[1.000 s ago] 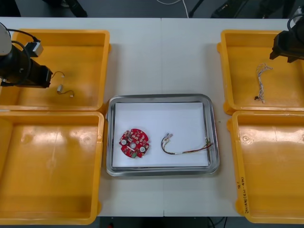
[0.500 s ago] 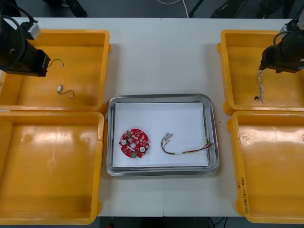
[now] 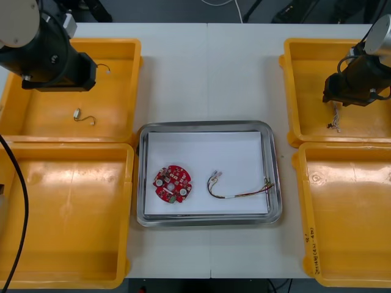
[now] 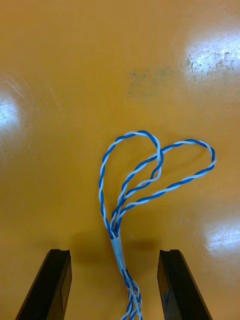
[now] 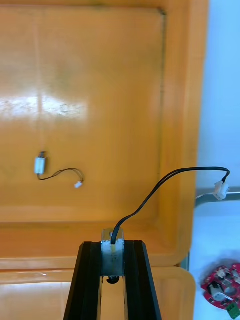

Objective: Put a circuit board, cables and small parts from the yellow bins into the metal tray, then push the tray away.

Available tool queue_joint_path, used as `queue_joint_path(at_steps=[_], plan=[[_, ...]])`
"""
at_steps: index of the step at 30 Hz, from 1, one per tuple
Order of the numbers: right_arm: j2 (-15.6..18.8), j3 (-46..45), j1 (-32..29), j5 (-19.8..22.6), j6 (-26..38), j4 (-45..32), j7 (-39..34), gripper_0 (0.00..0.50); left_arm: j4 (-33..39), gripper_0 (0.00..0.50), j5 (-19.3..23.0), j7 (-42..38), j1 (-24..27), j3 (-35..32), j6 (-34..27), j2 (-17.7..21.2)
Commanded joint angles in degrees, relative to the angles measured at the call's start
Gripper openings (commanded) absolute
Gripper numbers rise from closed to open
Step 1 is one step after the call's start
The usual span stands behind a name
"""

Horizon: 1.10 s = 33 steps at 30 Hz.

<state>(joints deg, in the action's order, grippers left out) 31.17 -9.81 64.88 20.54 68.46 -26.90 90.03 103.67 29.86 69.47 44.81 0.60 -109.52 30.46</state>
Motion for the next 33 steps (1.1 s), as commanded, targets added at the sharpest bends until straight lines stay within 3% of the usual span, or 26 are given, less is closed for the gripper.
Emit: queue_joint_path(at_steps=[1,18,19,21,22,23,25,33], plan=[[-0.8,-1.4,-0.1,-0.6,-2.5,-1.0,2.0,0.5,4.7,0.0,-2.7,-12.2,-0.2,5.2,-0.5,-3.9],[-1.1,-1.1,-2.9,-0.4,-4.2,-1.0,2.6,0.5,6.9,0.0,-1.7,-29.1,-0.2,21.8,-0.5,-5.7],[-1.2,-1.1,-3.0,-0.3,-4.2,-1.0,2.6,0.445,6.7,0.0,-1.2,-30.2,-0.2,22.6,-0.5,-5.7],[-1.2,-1.1,-3.0,-0.2,-4.2,-1.0,2.6,0.268,6.7,0.0,-0.8,-31.4,-0.2,24.0,0.2,-5.7],[-1.1,-1.1,-3.0,0.1,-4.2,-1.0,2.3,0.09,6.7,0.0,-0.7,-32.2,-0.3,24.9,0.7,-5.7],[-1.1,-1.1,-2.9,0.1,-4.2,-1.0,2.5,0.044,6.5,0.0,-0.6,-32.6,-0.3,25.7,1.3,-5.7],[-1.1,-1.1,-2.9,0.1,-4.2,-1.0,2.3,0.0,5.9,0.0,-0.5,-32.9,-0.5,26.7,2.2,-5.7],[-0.9,-1.1,-2.8,-0.1,-4.6,-2.2,2.2,0.0,0.1,0.0,-0.6,-34.4,-0.7,31.0,10.3,-5.5]])
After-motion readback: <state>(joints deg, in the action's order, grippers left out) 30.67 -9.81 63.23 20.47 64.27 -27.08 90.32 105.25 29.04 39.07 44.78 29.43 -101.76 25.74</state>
